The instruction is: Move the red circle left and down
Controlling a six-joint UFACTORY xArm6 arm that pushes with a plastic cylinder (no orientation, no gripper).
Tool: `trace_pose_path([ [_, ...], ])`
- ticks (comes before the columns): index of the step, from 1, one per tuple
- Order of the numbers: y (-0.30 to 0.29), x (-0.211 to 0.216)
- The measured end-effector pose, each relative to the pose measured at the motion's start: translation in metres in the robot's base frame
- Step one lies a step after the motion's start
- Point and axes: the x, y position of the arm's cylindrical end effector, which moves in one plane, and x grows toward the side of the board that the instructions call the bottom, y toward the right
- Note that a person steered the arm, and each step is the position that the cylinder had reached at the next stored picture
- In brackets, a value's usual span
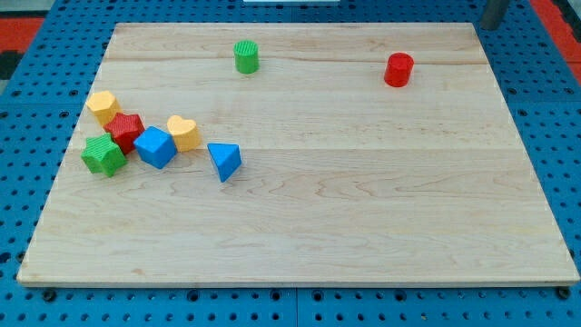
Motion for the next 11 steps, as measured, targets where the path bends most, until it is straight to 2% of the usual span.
trace_pose_path([
  [1,0.000,0.000],
  [2,-0.001,0.022],
  [3,-0.051,0.037],
  [5,-0.075,0.070],
  [6,-0.137,0.100],
  [7,-0.167,0.075],
  [8,-0.178,0.052],
  [9,-0.185,0.090],
  [10,-0.131,0.126],
  [11,-0.130,0.121],
])
